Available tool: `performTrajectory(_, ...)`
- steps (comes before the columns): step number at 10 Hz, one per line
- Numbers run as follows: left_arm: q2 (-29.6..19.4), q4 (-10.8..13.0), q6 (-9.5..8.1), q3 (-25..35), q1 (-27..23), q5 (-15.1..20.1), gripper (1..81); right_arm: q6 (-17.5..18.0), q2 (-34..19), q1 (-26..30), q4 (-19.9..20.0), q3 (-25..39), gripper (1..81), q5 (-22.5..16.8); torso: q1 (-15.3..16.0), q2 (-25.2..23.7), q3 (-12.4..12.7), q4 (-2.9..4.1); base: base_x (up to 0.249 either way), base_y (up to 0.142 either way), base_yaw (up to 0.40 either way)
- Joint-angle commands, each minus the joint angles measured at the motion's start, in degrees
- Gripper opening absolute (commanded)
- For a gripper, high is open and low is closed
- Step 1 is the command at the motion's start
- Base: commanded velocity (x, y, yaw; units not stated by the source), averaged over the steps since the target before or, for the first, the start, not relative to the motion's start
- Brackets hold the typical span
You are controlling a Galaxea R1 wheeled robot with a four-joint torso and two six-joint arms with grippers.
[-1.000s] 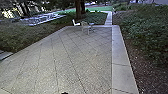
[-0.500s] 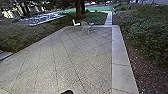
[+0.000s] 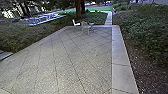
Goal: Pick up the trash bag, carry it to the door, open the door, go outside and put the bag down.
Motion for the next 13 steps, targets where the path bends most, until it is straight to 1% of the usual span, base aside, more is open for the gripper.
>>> performTrajectory(1, -2.2, -0.6, 4.83, -0.3, -4.4, 9.9, 81.1, -0.3, 1.3, 1.4, 0.2, 1.7, 81.1, -3.4, 0.0, 0.0, 0.0, 0.00, 0.000, 0.000, 0.000)
performTrajectory(2, -2.2, -0.7, 7.65, -0.3, -2.5, 12.1, 81.1, -0.2, 1.3, 1.4, 0.2, 1.6, 81.1, -3.3, 0.0, 0.0, 0.0, 0.00, 0.000, 0.000, 0.000)
performTrajectory(3, -2.1, -0.7, 10.72, 0.1, 0.3, 12.6, 81.1, -0.1, 1.3, 1.4, 0.2, 1.7, 81.1, -3.2, 0.0, 0.0, 0.0, 0.00, 0.000, 0.000, 0.000)
performTrajectory(4, -1.9, -1.0, 13.19, 0.2, 3.0, 12.6, 81.1, 0.0, 1.4, 1.4, 0.2, 1.7, 81.1, -3.2, 0.0, 0.0, 1.9, 0.00, 0.000, 0.000, 0.000)
performTrajectory(5, -1.3, -1.0, 15.38, 0.3, 5.5, 12.5, 81.1, 0.1, 1.4, 1.5, 0.2, 1.7, 81.1, -3.2, 0.0, 0.0, 2.6, 0.00, 0.000, 0.000, 0.000)
performTrajectory(6, -0.5, -1.1, 17.67, 0.2, 7.8, 12.4, 81.1, 0.2, 1.4, 1.5, 0.2, 1.7, 81.1, -3.2, 0.0, 0.0, 4.2, 0.00, 0.000, 0.000, 0.000)
performTrajectory(7, 0.2, -1.1, 19.16, 0.2, 9.8, 12.4, 81.1, 0.2, 1.4, 1.4, 0.2, 1.6, 81.1, -3.2, 0.0, 0.0, 5.4, 0.00, 0.000, 0.000, 0.000)
performTrajectory(8, 0.9, -1.1, 20.22, 0.2, 11.5, 12.3, 81.1, 0.3, 1.4, 1.4, 0.2, 1.7, 81.1, -3.1, 0.0, 0.0, 6.7, -1.32, 0.000, 0.000, 0.000)
performTrajectory(9, 1.8, -1.0, 21.72, 0.0, 13.2, 12.3, 81.1, 0.3, 1.4, 1.3, 0.2, 1.8, 81.1, -3.0, 0.0, 0.0, 7.6, -4.52, 0.000, 0.000, 0.000)
performTrajectory(10, 2.9, -0.9, 22.86, -0.1, 14.9, 12.3, 81.1, 0.3, 1.4, 1.3, 0.1, 1.8, 81.1, -3.0, 0.0, 0.0, 9.6, -5.09, 0.000, 0.000, 0.000)
performTrajectory(11, 3.6, -0.8, 23.83, -0.1, 16.3, 12.0, 81.1, 0.3, 1.4, 1.4, 0.2, 1.8, 81.1, -3.0, 0.0, 0.0, 10.6, -5.98, 0.000, 0.000, 0.000)
performTrajectory(12, 4.2, -0.7, 24.79, -0.3, 17.4, 11.9, 81.1, 0.4, 1.5, 1.5, 0.2, 1.8, 81.1, -3.0, 0.0, 0.0, 12.3, -7.26, 0.000, 0.000, 0.000)
performTrajectory(13, 4.6, -0.7, 24.97, -0.4, 18.3, 11.9, 81.1, 0.4, 1.5, 1.5, 0.2, 1.8, 81.1, -3.0, 0.0, 0.0, 13.9, -8.67, 0.000, 0.000, 0.000)
